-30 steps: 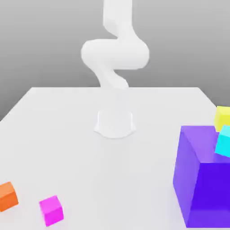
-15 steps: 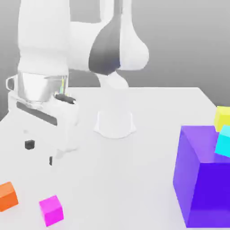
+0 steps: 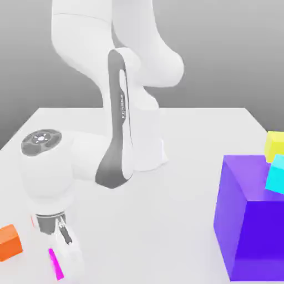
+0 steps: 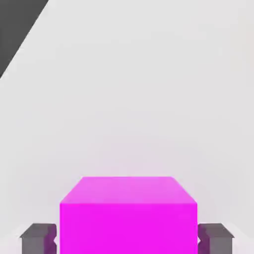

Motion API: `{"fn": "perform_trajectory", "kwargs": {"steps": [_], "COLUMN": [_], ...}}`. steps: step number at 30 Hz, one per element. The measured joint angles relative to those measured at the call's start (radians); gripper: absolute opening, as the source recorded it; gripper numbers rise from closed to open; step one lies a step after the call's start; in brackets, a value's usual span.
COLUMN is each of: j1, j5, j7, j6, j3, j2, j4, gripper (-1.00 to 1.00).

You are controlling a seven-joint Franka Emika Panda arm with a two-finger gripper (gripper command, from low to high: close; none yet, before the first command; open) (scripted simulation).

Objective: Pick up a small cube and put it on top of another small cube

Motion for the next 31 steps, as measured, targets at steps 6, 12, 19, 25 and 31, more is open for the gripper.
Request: {"fn": "perform_trajectory", "kwargs": {"steps": [6, 12, 19, 25, 31], "j1": [-0.001, 0.09, 0.35, 0.539, 0.542], "j5": [-0.002, -0.029, -0.001, 0.03, 0.018], "j7": [0.002, -0.048, -0.199, -0.322, -0.32], "j6": [-0.071, -0.297, -0.601, -0.803, -0.709], "j3": [0.0, 0.091, 0.254, 0.338, 0.347], "j2": [-0.09, -0.262, -0.428, -0.536, -0.5], "j4": [-0.018, 0.039, 0.181, 0.272, 0.212], "gripper": [-1.0, -1.0, -1.0, -1.0, 1.0]}}
